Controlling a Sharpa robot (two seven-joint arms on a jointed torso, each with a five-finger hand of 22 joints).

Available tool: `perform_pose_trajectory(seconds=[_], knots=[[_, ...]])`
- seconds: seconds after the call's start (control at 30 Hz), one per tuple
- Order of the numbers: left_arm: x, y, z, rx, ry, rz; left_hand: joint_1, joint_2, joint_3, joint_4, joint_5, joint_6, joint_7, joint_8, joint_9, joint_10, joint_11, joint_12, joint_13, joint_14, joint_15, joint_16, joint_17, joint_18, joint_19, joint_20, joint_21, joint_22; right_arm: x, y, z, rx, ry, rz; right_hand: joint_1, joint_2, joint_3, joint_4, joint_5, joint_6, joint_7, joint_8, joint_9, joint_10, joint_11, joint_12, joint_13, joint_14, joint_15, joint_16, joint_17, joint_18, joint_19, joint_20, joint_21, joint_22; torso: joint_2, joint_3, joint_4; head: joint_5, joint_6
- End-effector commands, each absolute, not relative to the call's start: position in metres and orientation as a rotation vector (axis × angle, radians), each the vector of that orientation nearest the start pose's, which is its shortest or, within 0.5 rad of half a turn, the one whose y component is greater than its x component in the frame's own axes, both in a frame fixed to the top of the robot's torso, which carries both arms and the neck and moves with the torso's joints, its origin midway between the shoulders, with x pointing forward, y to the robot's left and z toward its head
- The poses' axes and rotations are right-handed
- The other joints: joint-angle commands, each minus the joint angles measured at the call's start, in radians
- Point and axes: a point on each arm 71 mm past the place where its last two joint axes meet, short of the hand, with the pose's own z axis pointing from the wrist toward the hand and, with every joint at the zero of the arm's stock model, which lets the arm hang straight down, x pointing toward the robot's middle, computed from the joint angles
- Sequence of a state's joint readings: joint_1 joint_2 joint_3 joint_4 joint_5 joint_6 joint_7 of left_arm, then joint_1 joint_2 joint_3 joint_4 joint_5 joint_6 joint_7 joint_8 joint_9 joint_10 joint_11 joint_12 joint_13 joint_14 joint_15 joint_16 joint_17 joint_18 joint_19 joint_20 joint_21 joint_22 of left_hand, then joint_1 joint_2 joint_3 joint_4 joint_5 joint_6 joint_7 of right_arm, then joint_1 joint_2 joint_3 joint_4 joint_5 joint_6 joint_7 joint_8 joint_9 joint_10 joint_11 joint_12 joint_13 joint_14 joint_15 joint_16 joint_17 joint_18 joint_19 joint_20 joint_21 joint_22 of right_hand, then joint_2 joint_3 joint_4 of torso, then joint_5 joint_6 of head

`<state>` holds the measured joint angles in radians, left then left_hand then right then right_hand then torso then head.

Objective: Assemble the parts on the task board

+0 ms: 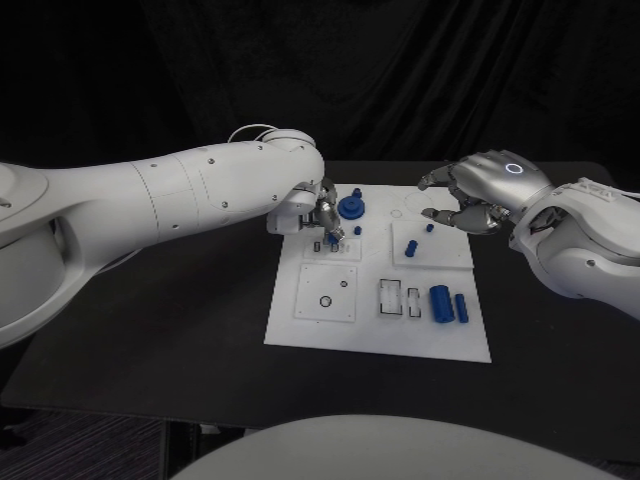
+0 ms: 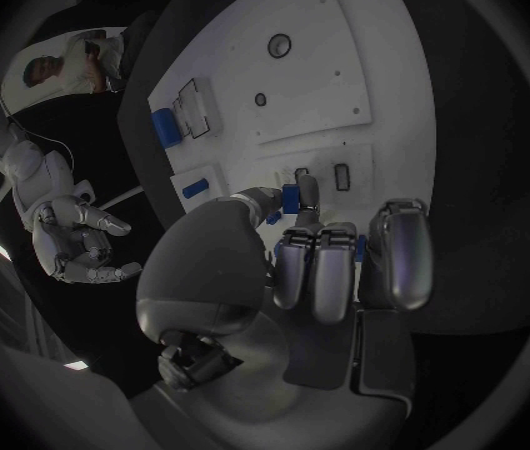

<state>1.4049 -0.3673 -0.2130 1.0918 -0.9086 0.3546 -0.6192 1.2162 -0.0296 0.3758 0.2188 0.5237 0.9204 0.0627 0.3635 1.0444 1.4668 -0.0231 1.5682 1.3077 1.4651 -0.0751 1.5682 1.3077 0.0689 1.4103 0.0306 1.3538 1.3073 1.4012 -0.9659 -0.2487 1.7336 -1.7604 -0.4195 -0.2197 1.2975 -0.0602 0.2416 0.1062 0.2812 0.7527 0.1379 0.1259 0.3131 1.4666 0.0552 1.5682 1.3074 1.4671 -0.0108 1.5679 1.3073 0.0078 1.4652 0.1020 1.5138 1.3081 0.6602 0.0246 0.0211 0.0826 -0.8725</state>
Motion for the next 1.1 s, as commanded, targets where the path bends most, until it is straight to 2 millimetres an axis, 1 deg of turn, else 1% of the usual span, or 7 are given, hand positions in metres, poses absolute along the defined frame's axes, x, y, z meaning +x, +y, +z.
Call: perform_pose_trajectory(seconds=[0.03,0.2,0.33,0.5,0.73,0.93,1.1], knots=[[0.543,0.100,-0.204,-0.009,2.506,-0.245,-0.015,0.001,0.196,-0.205,-0.009,0.024,-0.014,-0.008,-0.002,0.104,-0.007,0.003,0.263,0.106,-0.008,0.003,0.263,0.001,0.004,-0.001,-0.006,0.083,0.447,-0.203,-0.147,-0.456,1.473,0.451,0.002,0.011,0.004,-0.001,0.004,0.007,0.003,0.005,0.000,0.104,-0.008,0.003,0.263,0.104,-0.004,0.003,0.263,0.011,0.062,-0.006,-0.004,0.238,0.000,-0.0001,0.0000,0.001,0.000],[0.542,0.102,-0.208,-0.013,2.512,-0.244,-0.025,0.005,0.199,-0.212,-0.028,0.026,-0.013,-0.017,-0.006,0.104,-0.006,0.003,0.263,0.106,-0.007,0.003,0.263,0.002,0.001,-0.001,-0.013,0.080,0.448,-0.203,-0.148,-0.458,1.478,0.450,0.003,0.011,0.005,-0.001,0.004,0.007,0.003,0.004,-0.001,0.104,-0.008,0.003,0.263,0.104,-0.005,0.003,0.263,0.011,0.062,-0.006,-0.005,0.238,0.000,0.0000,0.0013,0.002,0.000],[0.542,0.102,-0.211,-0.016,2.517,-0.244,-0.028,0.007,0.200,-0.214,-0.034,0.026,-0.013,-0.021,-0.008,0.104,-0.006,0.003,0.263,0.106,-0.007,0.003,0.263,0.002,0.000,0.000,-0.015,0.079,0.447,-0.203,-0.149,-0.460,1.485,0.447,0.004,0.012,0.006,-0.001,0.004,0.007,0.003,0.004,-0.001,0.104,-0.008,0.003,0.263,0.104,-0.005,0.003,0.263,0.011,0.061,-0.006,-0.006,0.237,0.000,0.0004,-0.0006,0.004,0.000],[0.541,0.103,-0.214,-0.019,2.523,-0.243,-0.029,0.007,0.201,-0.215,-0.036,0.025,-0.012,-0.024,-0.009,0.104,-0.005,0.003,0.263,0.106,-0.007,0.003,0.263,0.002,0.000,0.000,-0.015,0.079,0.448,-0.203,-0.150,-0.463,1.493,0.443,0.006,0.012,0.007,-0.001,0.004,0.007,0.003,0.003,-0.002,0.104,-0.008,0.003,0.263,0.104,-0.005,0.003,0.263,0.011,0.061,-0.006,-0.006,0.237,0.000,-0.0005,0.0016,0.004,0.000],[0.540,0.104,-0.218,-0.026,2.527,-0.242,-0.033,0.009,0.201,-0.216,-0.040,0.024,-0.011,-0.029,-0.011,0.104,-0.005,0.003,0.263,0.106,-0.006,0.003,0.263,0.003,-0.002,0.000,-0.018,0.077,0.448,-0.204,-0.151,-0.465,1.500,0.440,0.007,0.013,0.009,-0.001,0.004,0.008,0.003,0.003,-0.002,0.104,-0.009,0.003,0.263,0.104,-0.005,0.003,0.263,0.012,0.060,-0.006,-0.007,0.237,0.000,-0.0006,0.0006,0.006,0.000],[0.540,0.105,-0.219,-0.027,2.529,-0.244,-0.037,0.012,0.202,-0.218,-0.044,0.021,-0.010,-0.035,-0.014,0.104,-0.003,0.003,0.263,0.106,-0.005,0.003,0.263,0.004,-0.004,0.001,-0.022,0.075,0.448,-0.204,-0.151,-0.467,1.505,0.437,0.008,0.013,0.009,-0.001,0.003,0.008,0.003,0.003,-0.002,0.104,-0.009,0.003,0.263,0.104,-0.005,0.003,0.263,0.012,0.060,-0.007,-0.008,0.236,0.000,-0.0007,0.0010,0.004,0.000],[0.539,0.104,-0.221,-0.022,2.535,-0.246,-0.038,0.012,0.202,-0.218,-0.045,0.021,-0.009,-0.037,-0.014,0.104,-0.003,0.003,0.263,0.106,-0.004,0.003,0.263,0.003,-0.004,0.001,-0.022,0.075,0.448,-0.204,-0.152,-0.467,1.510,0.434,0.008,0.014,0.010,-0.001,0.003,0.008,0.003,0.002,-0.003,0.104,-0.009,0.003,0.263,0.104,-0.005,0.003,0.263,0.012,0.060,-0.007,-0.008,0.236,0.000,-0.0005,0.0007,0.006,0.000]])
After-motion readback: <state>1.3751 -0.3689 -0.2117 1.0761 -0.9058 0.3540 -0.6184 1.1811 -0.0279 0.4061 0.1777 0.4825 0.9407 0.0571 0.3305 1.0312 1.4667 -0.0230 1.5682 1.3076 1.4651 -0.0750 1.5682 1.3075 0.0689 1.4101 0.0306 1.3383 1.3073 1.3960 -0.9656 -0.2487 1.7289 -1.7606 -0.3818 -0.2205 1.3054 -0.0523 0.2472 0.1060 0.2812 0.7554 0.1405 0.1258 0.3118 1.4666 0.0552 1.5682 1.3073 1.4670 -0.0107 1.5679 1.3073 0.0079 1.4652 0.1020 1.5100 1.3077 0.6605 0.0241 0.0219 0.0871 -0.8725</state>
